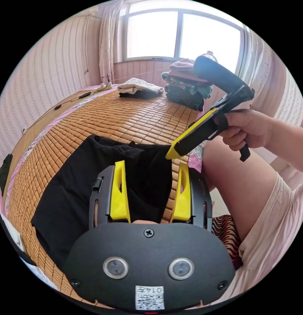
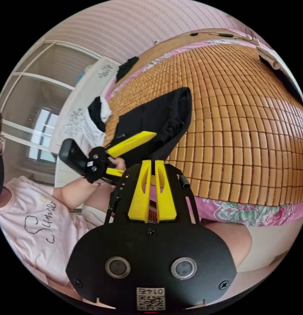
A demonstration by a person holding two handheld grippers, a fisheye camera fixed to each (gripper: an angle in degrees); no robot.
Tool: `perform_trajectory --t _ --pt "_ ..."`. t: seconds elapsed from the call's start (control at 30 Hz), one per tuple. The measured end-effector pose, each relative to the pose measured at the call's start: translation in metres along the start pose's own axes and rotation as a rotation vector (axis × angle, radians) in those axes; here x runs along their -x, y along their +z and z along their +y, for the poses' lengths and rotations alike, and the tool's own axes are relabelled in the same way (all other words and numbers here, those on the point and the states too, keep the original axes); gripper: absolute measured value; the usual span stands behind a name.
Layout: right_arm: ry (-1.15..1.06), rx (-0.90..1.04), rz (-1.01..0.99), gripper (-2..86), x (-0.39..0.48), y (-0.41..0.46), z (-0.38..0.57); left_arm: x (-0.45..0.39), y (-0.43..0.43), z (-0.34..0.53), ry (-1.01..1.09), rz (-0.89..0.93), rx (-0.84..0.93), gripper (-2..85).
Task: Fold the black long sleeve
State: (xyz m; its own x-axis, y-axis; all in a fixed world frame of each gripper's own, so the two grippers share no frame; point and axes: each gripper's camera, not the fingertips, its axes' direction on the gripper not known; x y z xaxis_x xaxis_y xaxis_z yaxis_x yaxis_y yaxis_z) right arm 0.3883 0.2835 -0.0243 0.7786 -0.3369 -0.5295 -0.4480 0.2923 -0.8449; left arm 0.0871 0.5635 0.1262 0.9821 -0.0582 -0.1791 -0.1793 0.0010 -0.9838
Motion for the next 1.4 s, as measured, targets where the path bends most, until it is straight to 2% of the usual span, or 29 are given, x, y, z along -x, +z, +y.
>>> perform_trajectory --t 0.1,0.23,0.33,0.5,0.6,0.77,0.9,1.0,1.13,1.3,1.4 --pt "-0.073 -0.003 -0.063 1.3 -0.003 -0.011 0.0 0.004 0.003 -0.015 -0.015 0.003 -0.023 17.5" --pt "-0.089 -0.104 -0.094 4.2 -0.023 -0.027 0.012 0.015 0.021 -0.027 -0.101 -0.025 0.118 1.3" --pt "-0.026 -0.194 -0.088 14.9 -0.058 -0.039 0.028 0.019 0.025 -0.024 -0.118 0.027 0.141 -0.1" --pt "0.064 -0.238 -0.046 16.6 -0.102 -0.041 0.045 0.004 -0.004 -0.01 -0.008 0.043 0.099 -0.7" --pt "0.148 -0.259 -0.035 15.4 -0.122 -0.035 0.047 -0.007 -0.025 0.006 0.009 0.125 0.094 -0.7" --pt "0.183 -0.279 0.163 12.6 -0.125 -0.028 0.051 -0.026 -0.051 0.037 0.036 0.178 0.139 -0.6" --pt "0.202 -0.223 0.093 5.6 -0.136 -0.015 0.052 -0.029 -0.07 0.058 0.027 0.203 0.167 -0.7" --pt "0.223 -0.255 0.035 2.6 -0.142 -0.027 0.059 -0.02 -0.079 0.064 -0.001 0.209 0.165 -0.8" --pt "0.209 -0.344 -0.059 1.2 -0.144 -0.08 0.073 -0.006 -0.102 0.065 -0.031 0.2 0.068 -0.9" --pt "0.142 -0.414 0.083 0.7 -0.123 -0.151 0.084 -0.005 -0.122 0.053 -0.028 0.282 -0.087 -0.9" --pt "0.091 -0.478 0.178 0.6 -0.097 -0.18 0.082 0.008 -0.129 0.045 -0.148 0.368 -0.161 -0.9"
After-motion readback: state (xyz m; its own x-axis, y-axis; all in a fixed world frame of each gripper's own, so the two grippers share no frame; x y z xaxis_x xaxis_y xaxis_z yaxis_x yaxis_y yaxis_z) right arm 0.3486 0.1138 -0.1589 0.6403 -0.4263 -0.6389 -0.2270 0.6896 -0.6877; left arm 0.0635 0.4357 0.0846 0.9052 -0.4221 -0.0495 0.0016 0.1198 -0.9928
